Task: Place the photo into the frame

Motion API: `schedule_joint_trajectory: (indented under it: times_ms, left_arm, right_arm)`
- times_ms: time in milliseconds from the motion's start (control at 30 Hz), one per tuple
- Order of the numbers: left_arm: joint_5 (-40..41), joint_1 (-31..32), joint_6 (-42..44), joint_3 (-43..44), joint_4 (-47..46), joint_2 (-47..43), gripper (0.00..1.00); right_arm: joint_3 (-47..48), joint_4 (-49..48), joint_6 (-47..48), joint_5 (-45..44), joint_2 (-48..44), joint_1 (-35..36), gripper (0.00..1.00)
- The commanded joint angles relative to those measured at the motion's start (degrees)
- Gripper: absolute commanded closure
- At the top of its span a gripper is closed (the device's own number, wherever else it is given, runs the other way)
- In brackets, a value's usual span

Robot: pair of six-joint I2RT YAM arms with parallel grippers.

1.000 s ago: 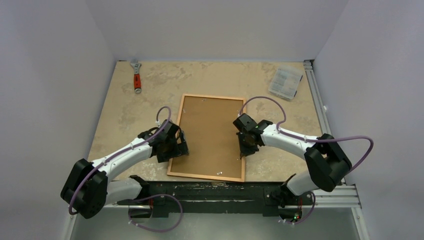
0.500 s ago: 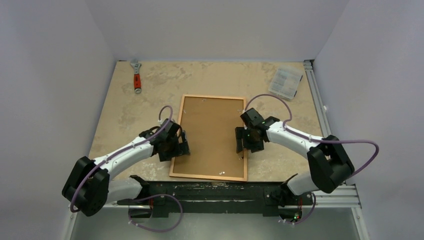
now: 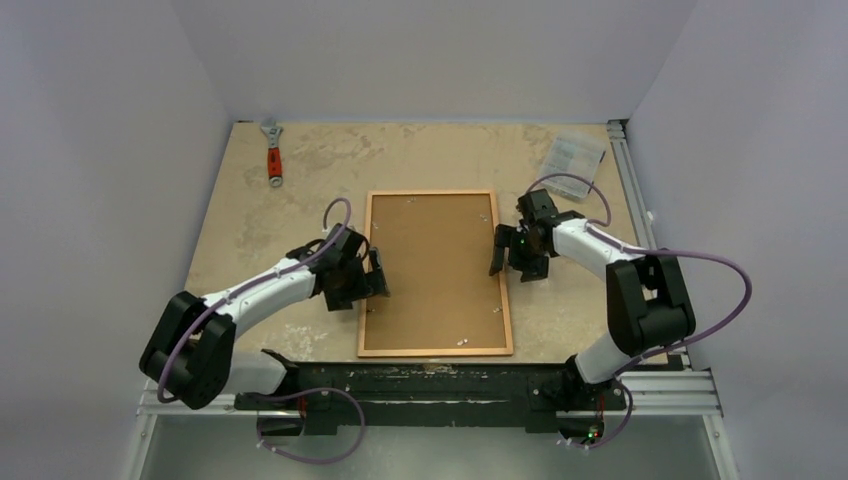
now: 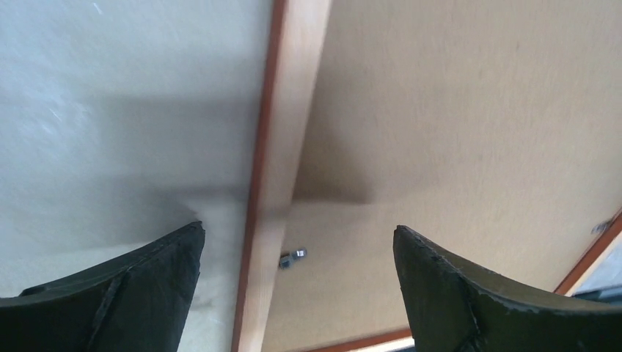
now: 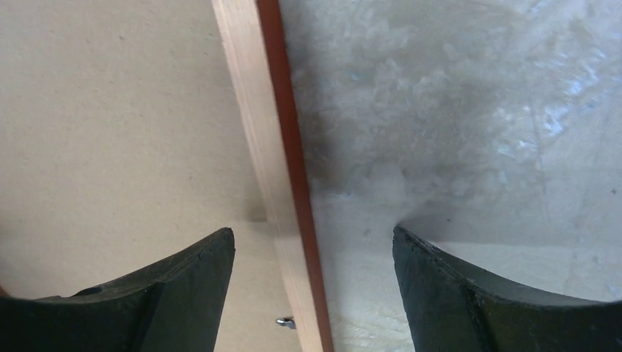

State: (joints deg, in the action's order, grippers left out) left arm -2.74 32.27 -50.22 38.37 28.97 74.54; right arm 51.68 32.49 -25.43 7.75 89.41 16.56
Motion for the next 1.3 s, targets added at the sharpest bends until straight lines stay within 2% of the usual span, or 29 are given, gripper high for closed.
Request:
schedule_joint_trajectory:
  times_ms: [0, 100, 233, 533, 633, 733, 933, 1067, 1267]
  left_arm:
    - [0.4, -3.1, 4.1, 6.2, -1.5, 5.1, 0.03]
    - [-1.6, -3.0, 4.6, 9.0, -3.4, 10.1, 0.06]
    - [-4.6, -2.0, 3.2, 8.2, -7.9, 12.2, 0.11]
    - [-1.4, 9.6, -4.7, 5.8, -7.9, 9.4, 0.11]
    - [-0.7, 11.3, -7.7, 3.1, -9.5, 7.8, 0.08]
    - [2.4, 10.1, -6.6, 4.4, -5.4, 7.2, 0.04]
    - [3.6, 2.5, -0.8, 11.0, -2.4, 9.8, 0.02]
    - [3.8, -1.4, 2.9, 16.9, -1.5, 14.5, 0.04]
    - [7.2, -2.8, 7.4, 29.2, 5.2, 23.4, 0.09]
  right_arm:
    - [3.7, -3.5, 1.3, 4.7, 2.8, 0.1, 0.23]
    - [3.5, -4.5, 0.2, 6.5, 3.8, 0.1, 0.24]
    - [2.0, -4.8, -0.9, 8.9, 2.5, 0.7, 0.26]
    - [-4.4, -2.8, -4.8, 9.5, -4.6, 5.6, 0.27]
    - [-5.8, -2.1, -4.7, 7.7, -6.4, 5.6, 0.25]
    - [-4.1, -1.2, -4.3, 4.2, -6.2, 5.4, 0.22]
    - [2.0, 0.3, -3.2, 1.2, -2.6, 4.5, 0.20]
    - [4.9, 0.3, -2.7, 1.0, -0.3, 4.3, 0.20]
    - [5.8, 0.1, -2.5, 1.1, 1.4, 4.3, 0.20]
